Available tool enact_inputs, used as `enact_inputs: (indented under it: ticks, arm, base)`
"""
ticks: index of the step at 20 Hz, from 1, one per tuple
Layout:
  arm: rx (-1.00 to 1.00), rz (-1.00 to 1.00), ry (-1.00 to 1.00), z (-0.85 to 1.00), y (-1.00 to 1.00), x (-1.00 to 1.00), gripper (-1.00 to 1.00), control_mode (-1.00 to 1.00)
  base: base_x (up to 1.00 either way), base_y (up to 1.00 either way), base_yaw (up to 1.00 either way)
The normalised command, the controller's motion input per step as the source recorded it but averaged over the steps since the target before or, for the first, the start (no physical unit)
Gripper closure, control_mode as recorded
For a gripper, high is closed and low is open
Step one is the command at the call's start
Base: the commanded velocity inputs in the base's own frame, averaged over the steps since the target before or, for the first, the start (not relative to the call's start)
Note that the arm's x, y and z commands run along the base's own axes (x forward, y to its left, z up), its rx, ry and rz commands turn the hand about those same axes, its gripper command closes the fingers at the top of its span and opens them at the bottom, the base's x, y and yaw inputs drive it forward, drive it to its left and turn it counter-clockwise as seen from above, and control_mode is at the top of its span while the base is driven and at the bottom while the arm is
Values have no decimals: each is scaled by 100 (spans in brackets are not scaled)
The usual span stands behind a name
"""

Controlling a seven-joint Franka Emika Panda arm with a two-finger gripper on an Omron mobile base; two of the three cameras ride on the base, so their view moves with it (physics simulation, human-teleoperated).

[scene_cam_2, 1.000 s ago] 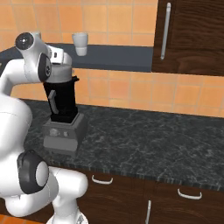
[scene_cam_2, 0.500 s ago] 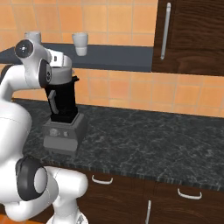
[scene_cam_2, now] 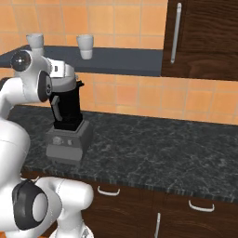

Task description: Close the lid blender by securely placing the lid on top.

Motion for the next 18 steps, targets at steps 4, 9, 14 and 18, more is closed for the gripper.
enact_inputs:
  ticks: [4,9,14,18]
  arm:
    - [0,0,4,5,-10,-23,100,-100]
    - [0,0,24,8,-4,-9,100,-100]
    - [-9,0,18,-28,0,0,100,-100]
    - [-9,0,13,-28,0,0,100,-100]
  base:
    - [0,0,0]
    - [0,0,0]
    - [0,0,0]
    - [0,0,0]
